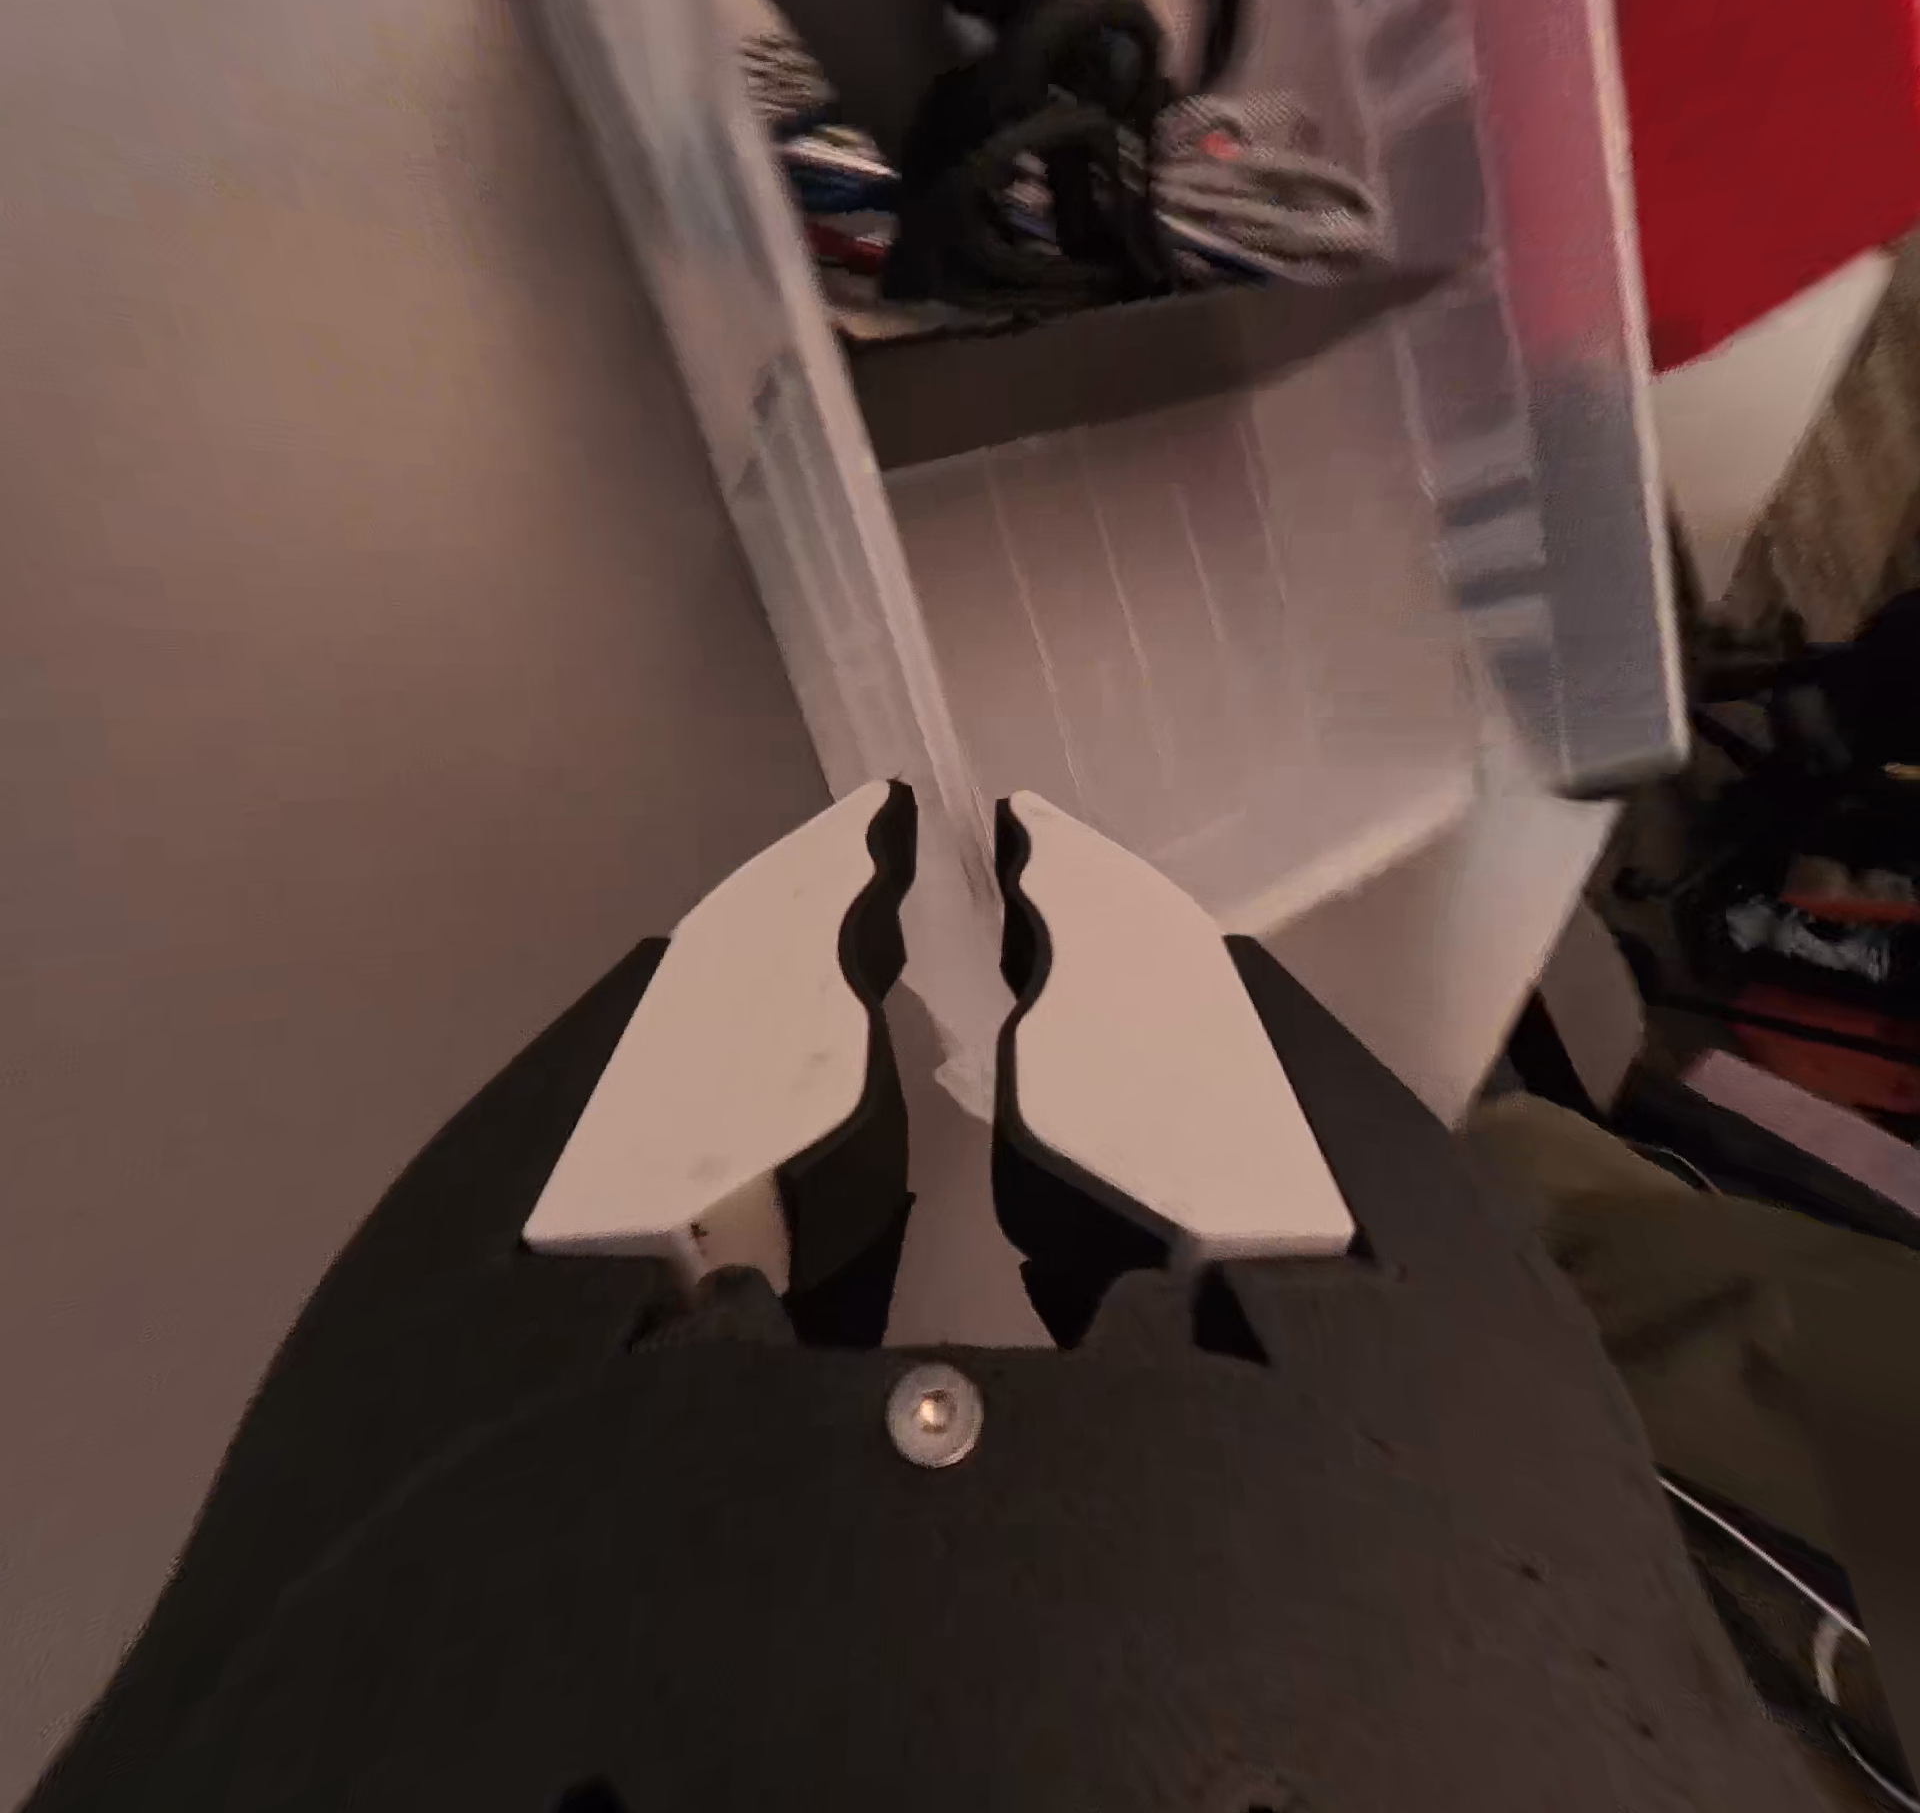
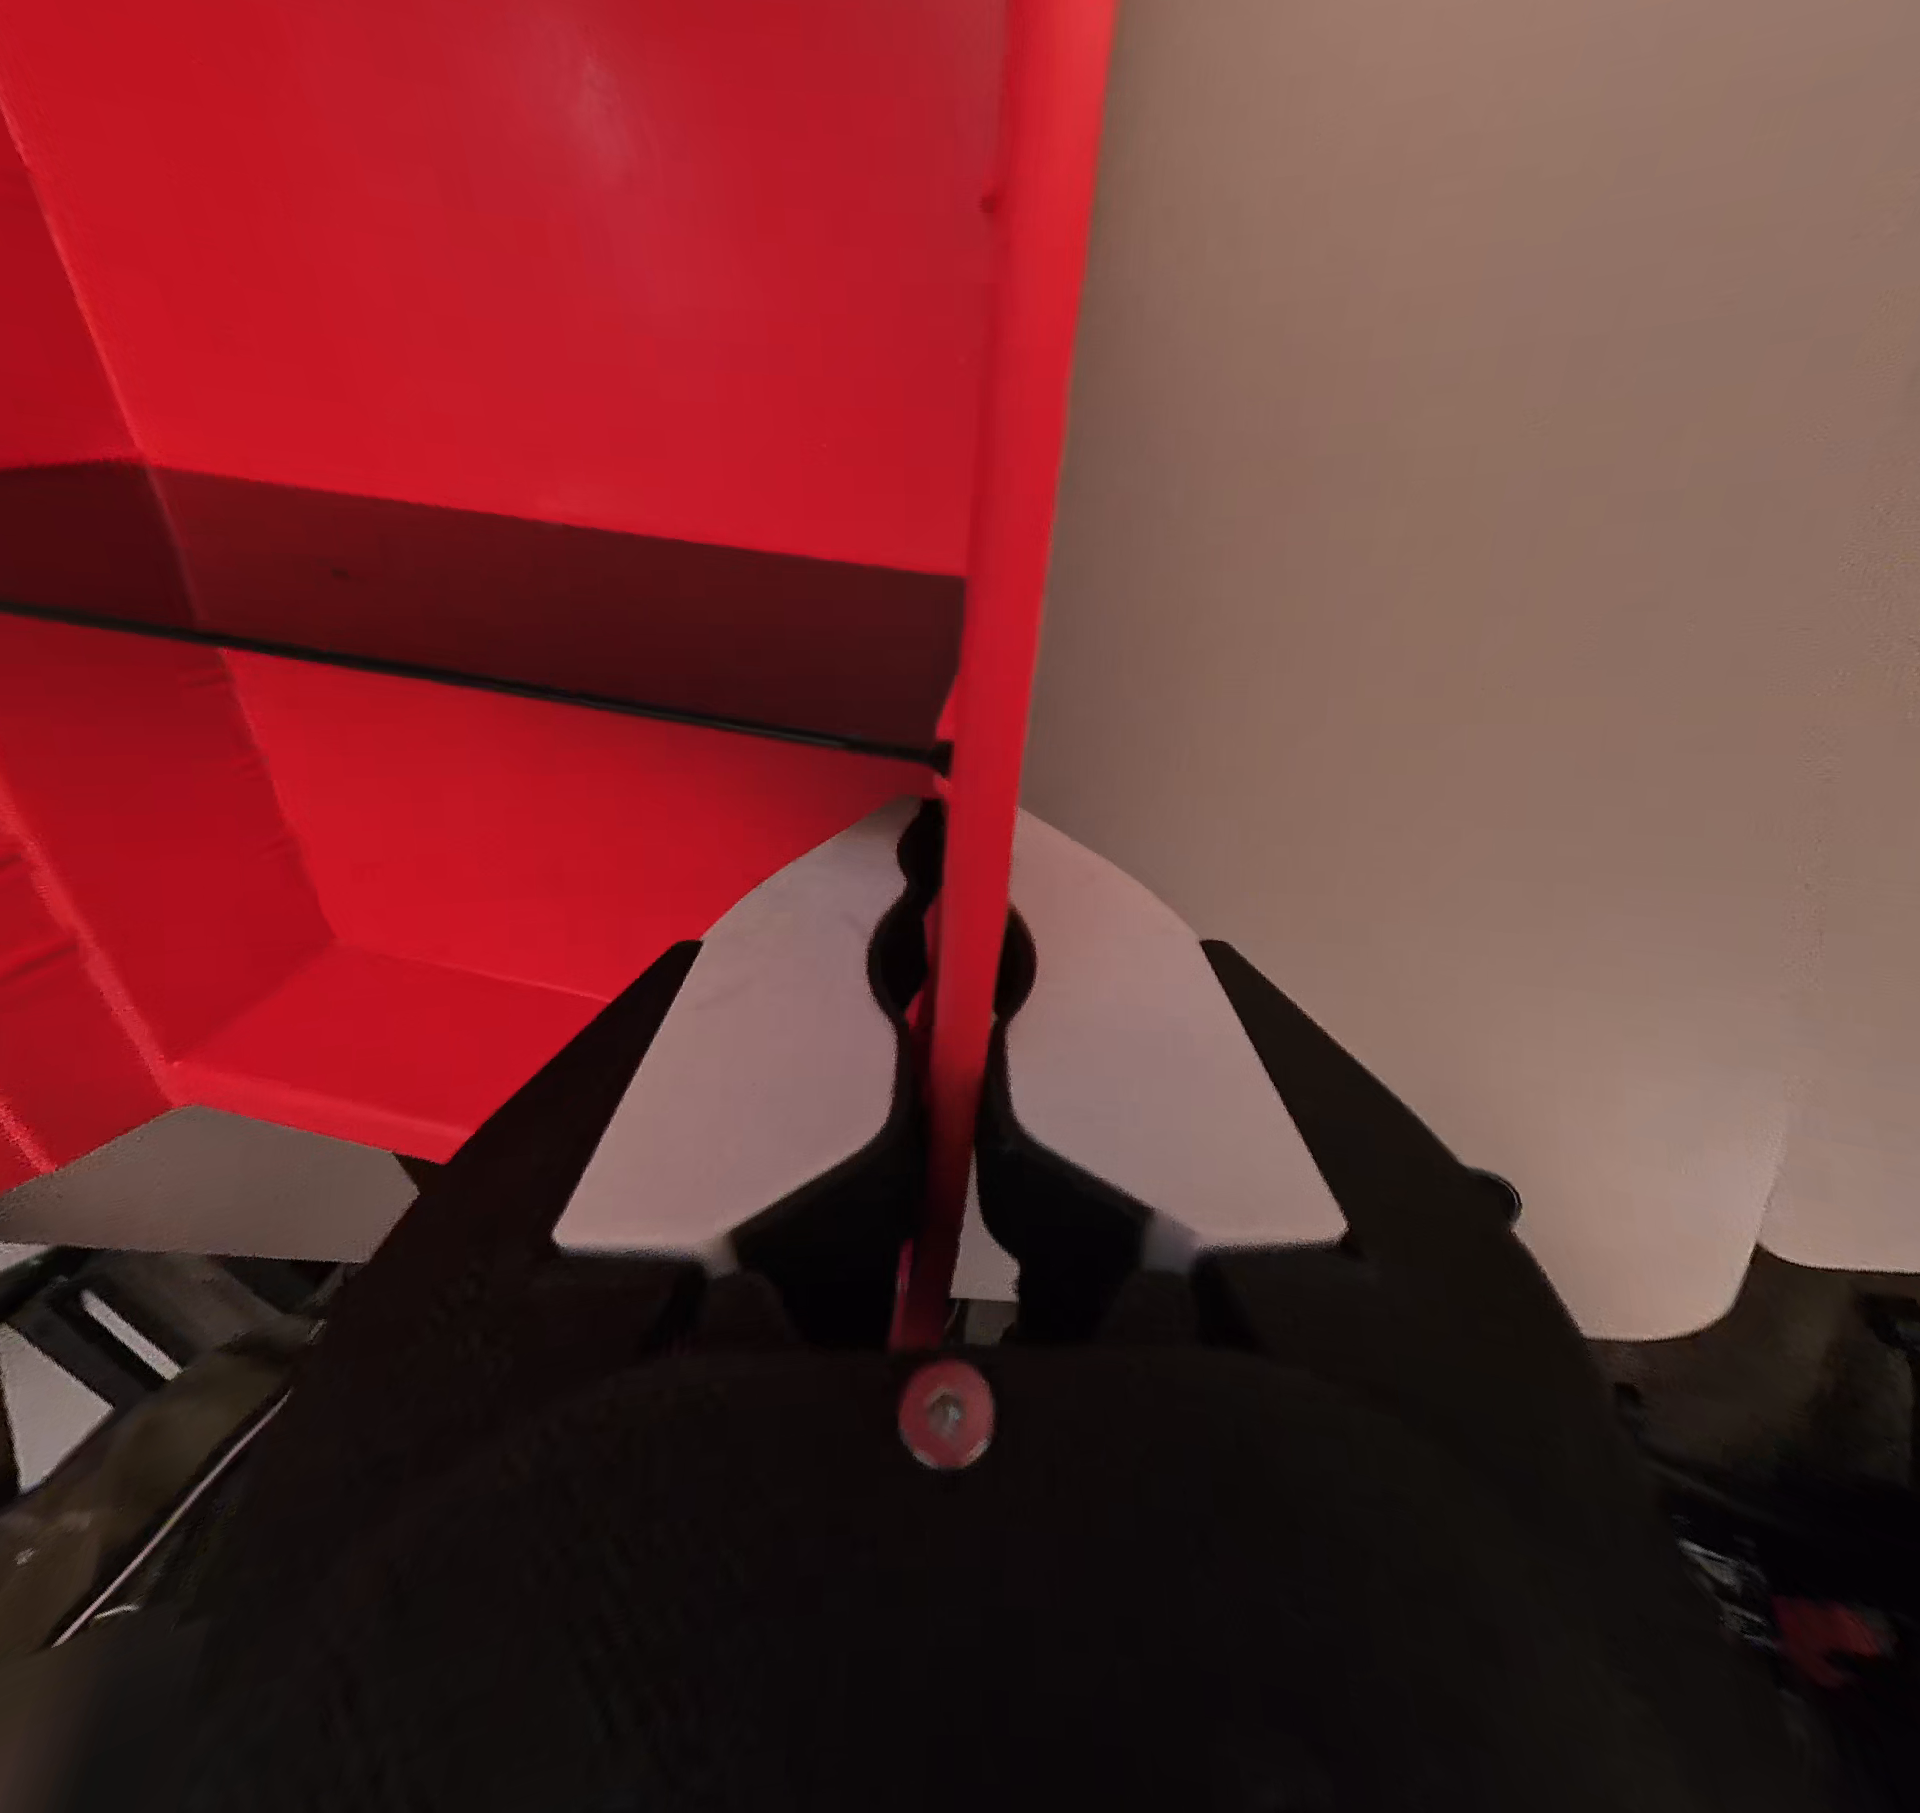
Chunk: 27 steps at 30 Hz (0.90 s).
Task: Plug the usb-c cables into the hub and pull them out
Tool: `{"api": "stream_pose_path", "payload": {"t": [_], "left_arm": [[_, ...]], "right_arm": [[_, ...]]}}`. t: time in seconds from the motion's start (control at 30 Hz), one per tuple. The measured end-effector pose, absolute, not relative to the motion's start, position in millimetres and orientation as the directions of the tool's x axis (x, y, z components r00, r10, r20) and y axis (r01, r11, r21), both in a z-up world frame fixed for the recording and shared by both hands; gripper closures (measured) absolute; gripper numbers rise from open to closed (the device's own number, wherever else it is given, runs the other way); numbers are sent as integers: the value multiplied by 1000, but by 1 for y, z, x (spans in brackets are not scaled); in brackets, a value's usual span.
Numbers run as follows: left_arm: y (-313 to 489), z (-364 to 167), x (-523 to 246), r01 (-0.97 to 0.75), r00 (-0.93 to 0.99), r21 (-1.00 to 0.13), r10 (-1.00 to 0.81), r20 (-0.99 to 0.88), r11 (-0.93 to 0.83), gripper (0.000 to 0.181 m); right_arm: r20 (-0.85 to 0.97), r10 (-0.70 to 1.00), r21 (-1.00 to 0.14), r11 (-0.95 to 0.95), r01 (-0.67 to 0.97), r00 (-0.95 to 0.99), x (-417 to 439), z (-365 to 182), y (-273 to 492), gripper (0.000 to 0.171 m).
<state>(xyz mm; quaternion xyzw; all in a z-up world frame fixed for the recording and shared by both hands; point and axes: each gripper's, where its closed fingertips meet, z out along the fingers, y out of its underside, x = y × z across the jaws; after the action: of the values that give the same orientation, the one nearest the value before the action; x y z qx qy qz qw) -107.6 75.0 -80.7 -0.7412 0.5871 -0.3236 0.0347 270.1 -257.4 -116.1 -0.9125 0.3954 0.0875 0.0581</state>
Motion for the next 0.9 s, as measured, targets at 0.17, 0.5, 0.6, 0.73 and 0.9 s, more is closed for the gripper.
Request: {"api": "stream_pose_path", "payload": {"t": [0.17, 0.5, 0.6, 0.73, 0.9], "left_arm": [[163, -78, -157, -816, 275, -463, -937, 215, -346, 176], [230, -75, -272, -719, 521, -376, -812, 263, -584, 176], [249, -73, -316, -631, 627, -366, -727, 280, -684, 175], [268, -73, -367, -502, 729, -369, -613, 307, -782, 175], [282, -73, -401, -354, 783, -389, -497, 373, -851, 174]], "right_arm": [[-215, -658, -11, -738, -675, 722, 251, -131, -227, 166], [-166, -633, -71, -757, -649, 756, 265, -134, -182, 166], [-174, -633, -59, -758, -650, 754, 272, -136, -182, 165], [-194, -636, -56, -753, -655, 747, 274, -136, -183, 165], [-178, -644, -65, -747, -661, 744, 276, -136, -188, 165]]}}
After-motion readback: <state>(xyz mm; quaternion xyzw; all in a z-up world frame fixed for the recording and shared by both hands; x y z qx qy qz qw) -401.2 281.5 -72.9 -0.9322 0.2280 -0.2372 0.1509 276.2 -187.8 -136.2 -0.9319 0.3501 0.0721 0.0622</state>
